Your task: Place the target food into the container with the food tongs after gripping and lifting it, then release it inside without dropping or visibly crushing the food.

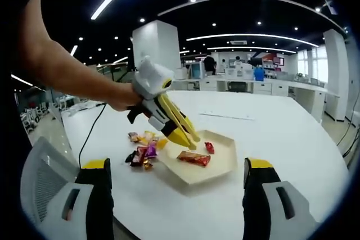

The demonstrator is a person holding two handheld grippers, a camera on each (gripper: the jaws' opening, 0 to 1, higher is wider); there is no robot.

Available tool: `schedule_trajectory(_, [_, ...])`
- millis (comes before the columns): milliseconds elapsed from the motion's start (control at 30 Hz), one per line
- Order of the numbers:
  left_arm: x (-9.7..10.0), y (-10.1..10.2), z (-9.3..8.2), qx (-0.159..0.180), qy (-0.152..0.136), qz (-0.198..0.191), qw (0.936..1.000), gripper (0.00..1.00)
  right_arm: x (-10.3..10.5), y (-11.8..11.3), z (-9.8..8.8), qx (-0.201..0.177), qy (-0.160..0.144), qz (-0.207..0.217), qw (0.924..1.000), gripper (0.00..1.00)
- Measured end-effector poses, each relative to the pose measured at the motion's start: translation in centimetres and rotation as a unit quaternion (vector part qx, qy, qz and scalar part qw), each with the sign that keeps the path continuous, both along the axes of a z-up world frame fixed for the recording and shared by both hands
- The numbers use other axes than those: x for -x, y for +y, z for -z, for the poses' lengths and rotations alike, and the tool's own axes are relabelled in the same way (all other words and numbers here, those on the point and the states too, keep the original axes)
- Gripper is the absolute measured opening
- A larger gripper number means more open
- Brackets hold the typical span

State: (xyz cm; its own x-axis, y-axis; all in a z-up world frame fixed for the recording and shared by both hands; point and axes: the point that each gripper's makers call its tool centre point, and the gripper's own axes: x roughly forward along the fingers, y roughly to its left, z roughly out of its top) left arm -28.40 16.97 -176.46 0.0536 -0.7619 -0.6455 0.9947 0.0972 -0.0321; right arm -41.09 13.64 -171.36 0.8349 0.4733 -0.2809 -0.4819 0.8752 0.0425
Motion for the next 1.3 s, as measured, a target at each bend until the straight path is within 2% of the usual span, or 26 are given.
schedule_trajectory(100, [0.3, 0.3, -0.9, 0.004, -0.005, 0.005, 1.0000, 0.25, 0.0, 0.1, 0.1, 0.002, 0.002, -0.003, 1.0000, 0.96])
schedule_trajectory(300, [0.5, 0.7, -2.9, 0.037, -0.008, 0.002, 0.9993, 0.25, 0.1, 0.4, 0.2, 0.007, 0.004, -0.010, 0.9999, 0.96])
schedule_trajectory(367, [0.2, 1.1, -3.5, 0.044, -0.020, -0.006, 0.9988, 0.25, 0.1, 0.4, 0.2, 0.008, 0.004, -0.011, 0.9999, 0.95])
schedule_trajectory(667, [-0.1, 2.4, -7.0, 0.106, -0.012, -0.035, 0.9937, 0.26, 0.2, 0.7, 0.3, 0.012, 0.005, -0.016, 0.9998, 0.95])
schedule_trajectory(767, [-0.2, 3.3, -7.9, 0.114, -0.017, -0.043, 0.9925, 0.26, 0.2, 0.7, 0.4, 0.014, 0.006, -0.018, 0.9997, 0.95])
schedule_trajectory(1167, [0.2, 8.3, -8.7, 0.116, -0.034, -0.065, 0.9905, 0.26, 0.4, 1.1, 0.6, 0.016, 0.009, -0.026, 0.9995, 0.95])
schedule_trajectory(1300, [0.3, 10.5, -8.5, 0.114, -0.040, -0.080, 0.9894, 0.26, 0.4, 1.2, 0.7, 0.018, 0.010, -0.029, 0.9994, 0.95])
